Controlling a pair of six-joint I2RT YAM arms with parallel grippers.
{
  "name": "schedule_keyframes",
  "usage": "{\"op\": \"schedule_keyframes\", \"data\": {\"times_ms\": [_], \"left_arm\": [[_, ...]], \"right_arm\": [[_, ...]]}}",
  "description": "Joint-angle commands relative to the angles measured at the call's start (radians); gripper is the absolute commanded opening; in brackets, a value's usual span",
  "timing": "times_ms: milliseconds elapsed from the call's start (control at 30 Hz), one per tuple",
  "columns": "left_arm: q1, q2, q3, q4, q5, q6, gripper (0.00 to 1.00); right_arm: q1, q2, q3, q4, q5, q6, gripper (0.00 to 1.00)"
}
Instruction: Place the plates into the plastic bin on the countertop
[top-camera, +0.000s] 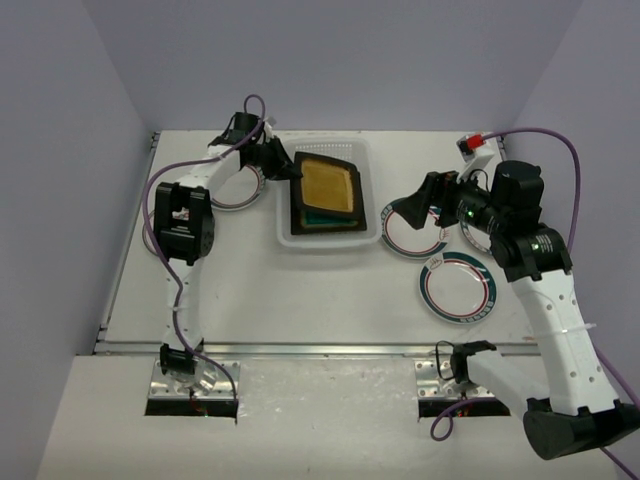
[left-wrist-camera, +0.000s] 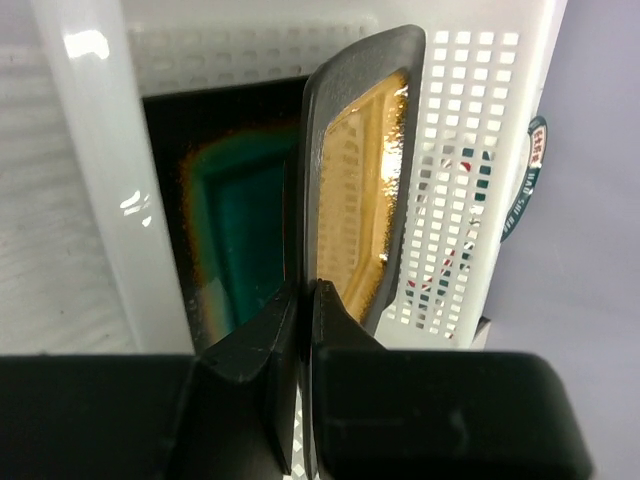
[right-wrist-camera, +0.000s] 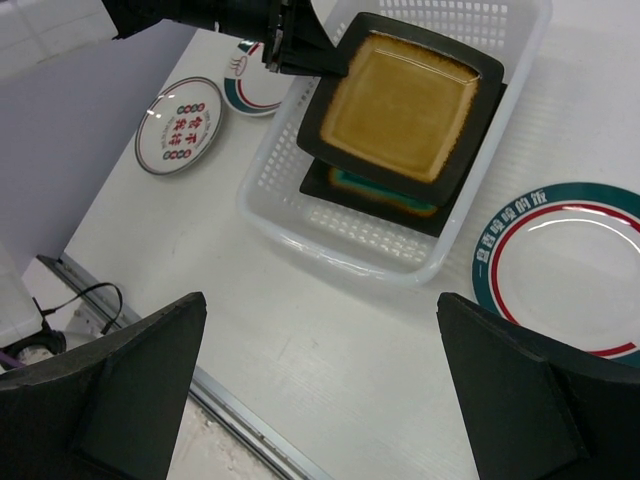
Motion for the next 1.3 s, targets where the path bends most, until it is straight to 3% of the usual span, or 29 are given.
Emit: {"op": "schedule_keyframes", "data": {"times_ms": [0,400,500,633,933,1267], "left_arm": [[-0.021,-0.089,-0.061,0.054,0.097,-0.003,0.00],[-0.036,-0.058,-0.058,0.042,0.134,-0.011,0.01],[-0.043,-0.053,-0.034,0.011,0.085,0.004,0.17],[-0.052,-0.037,0.008,-0.044,0.032,0.028,0.31],[-0.086,0.047,0.233,-0.265,-0.144,0.106,0.40],[-0.101,0.022,0.267,-0.336,-0.286,0.142,0.48]], "right_arm": [[-0.004,-0.002,-0.011,0.056,-0.020,-0.011,0.99],[-0.004,-0.005,-0.022,0.064,-0.040,-0.011,0.99],[-0.004,-0.008,-0.024,0.065,-0.035,-0.013,0.99],[-0.003,-0.008,-0.026,0.069,-0.046,-0.011,0.99],[-0.004,-0.009,-0.028,0.074,-0.051,-0.011,0.99],[-0.004,-0.011,-0.041,0.100,-0.086,0.001,0.99]]}}
